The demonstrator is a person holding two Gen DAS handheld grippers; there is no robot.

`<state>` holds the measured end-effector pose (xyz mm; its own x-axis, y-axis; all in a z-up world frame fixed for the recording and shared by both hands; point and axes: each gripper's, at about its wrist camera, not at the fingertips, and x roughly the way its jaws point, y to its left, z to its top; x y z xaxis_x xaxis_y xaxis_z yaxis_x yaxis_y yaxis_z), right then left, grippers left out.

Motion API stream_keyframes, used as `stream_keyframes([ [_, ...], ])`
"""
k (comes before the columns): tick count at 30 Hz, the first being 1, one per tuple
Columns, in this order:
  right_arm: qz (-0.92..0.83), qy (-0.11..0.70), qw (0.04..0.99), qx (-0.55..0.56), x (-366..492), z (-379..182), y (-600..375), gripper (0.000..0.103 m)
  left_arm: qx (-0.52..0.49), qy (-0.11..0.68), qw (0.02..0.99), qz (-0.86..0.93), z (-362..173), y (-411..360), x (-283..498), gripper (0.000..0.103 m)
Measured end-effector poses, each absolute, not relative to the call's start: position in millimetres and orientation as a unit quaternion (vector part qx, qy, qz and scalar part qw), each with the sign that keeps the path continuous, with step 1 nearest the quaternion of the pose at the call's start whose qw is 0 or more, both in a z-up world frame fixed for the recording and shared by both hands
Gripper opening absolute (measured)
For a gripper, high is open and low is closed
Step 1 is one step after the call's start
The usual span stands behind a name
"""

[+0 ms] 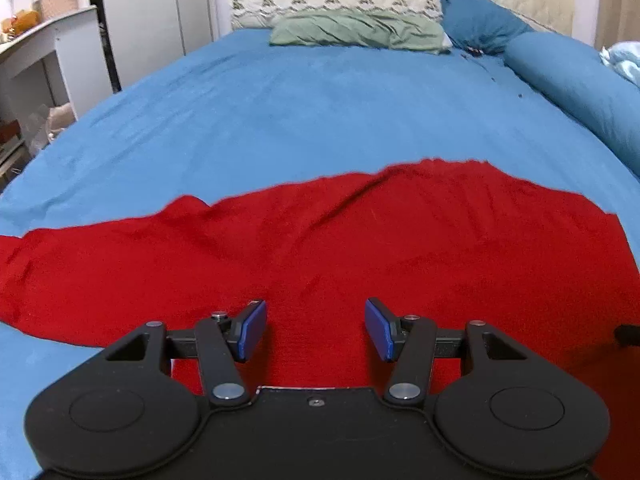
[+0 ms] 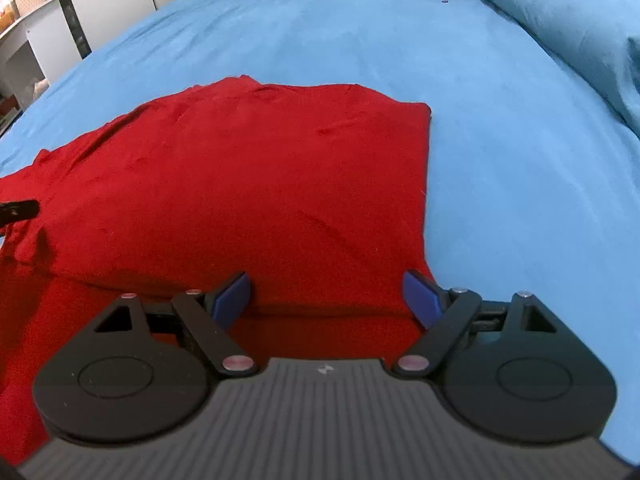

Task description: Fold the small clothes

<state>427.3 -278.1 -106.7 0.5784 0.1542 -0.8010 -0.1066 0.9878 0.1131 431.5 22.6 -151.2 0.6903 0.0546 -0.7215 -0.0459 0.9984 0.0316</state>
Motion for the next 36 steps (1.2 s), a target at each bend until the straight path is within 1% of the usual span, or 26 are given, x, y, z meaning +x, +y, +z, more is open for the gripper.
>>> stream_keyframes([
  [3,0.102,0.426,0.898,0.035,438,-86,-277,0.099,0.009,0.404,0.914,0.028,-158,26,430,0.059],
  [5,0.113,0.418,0.901,0.025,460,-82,-268,0.100,0.000,0.416,0.909,0.029,-165,30,429,0.059],
  [8,0.111,0.437,0.892,0.023,504,-97,-261,0.099,-0.008,0.417,0.908,0.030,-171,34,426,0.059],
  [11,0.058,0.436,0.898,0.015,544,-119,-275,0.099,-0.006,0.418,0.908,0.029,-172,34,426,0.059],
  [14,0.046,0.432,0.900,0.049,564,-121,-293,0.099,-0.008,0.418,0.908,0.027,-172,35,425,0.059],
  [17,0.041,0.436,0.898,0.043,567,-113,-289,0.099,-0.007,0.419,0.907,0.024,-170,36,426,0.059],
  [20,0.057,0.416,0.907,0.036,546,-88,-280,0.099,-0.012,0.417,0.908,0.031,-156,40,423,0.059],
  [24,0.064,0.402,0.912,0.044,508,-39,-263,0.100,-0.027,0.408,0.911,0.052,-119,56,411,0.059],
  [27,0.070,0.401,0.912,0.046,482,0,-238,0.103,-0.046,0.396,0.915,0.069,-88,78,398,0.060],
  [28,0.077,0.405,0.910,0.052,474,10,-228,0.103,-0.053,0.393,0.915,0.074,-79,89,393,0.061],
  [29,0.083,0.408,0.908,0.057,471,16,-218,0.103,-0.061,0.392,0.915,0.076,-72,99,389,0.069],
  [30,0.089,0.409,0.906,0.064,464,23,-207,0.103,-0.068,0.392,0.914,0.077,-66,111,385,0.079],
  [31,0.095,0.410,0.905,0.068,458,28,-197,0.103,-0.075,0.393,0.913,0.081,-61,123,381,0.085],
  [32,0.099,0.412,0.903,0.067,453,32,-184,0.103,-0.080,0.392,0.912,0.089,-58,135,377,0.093],
  [36,0.095,0.413,0.903,0.067,437,39,-134,0.103,-0.109,0.390,0.906,0.126,-55,195,362,0.094],
])
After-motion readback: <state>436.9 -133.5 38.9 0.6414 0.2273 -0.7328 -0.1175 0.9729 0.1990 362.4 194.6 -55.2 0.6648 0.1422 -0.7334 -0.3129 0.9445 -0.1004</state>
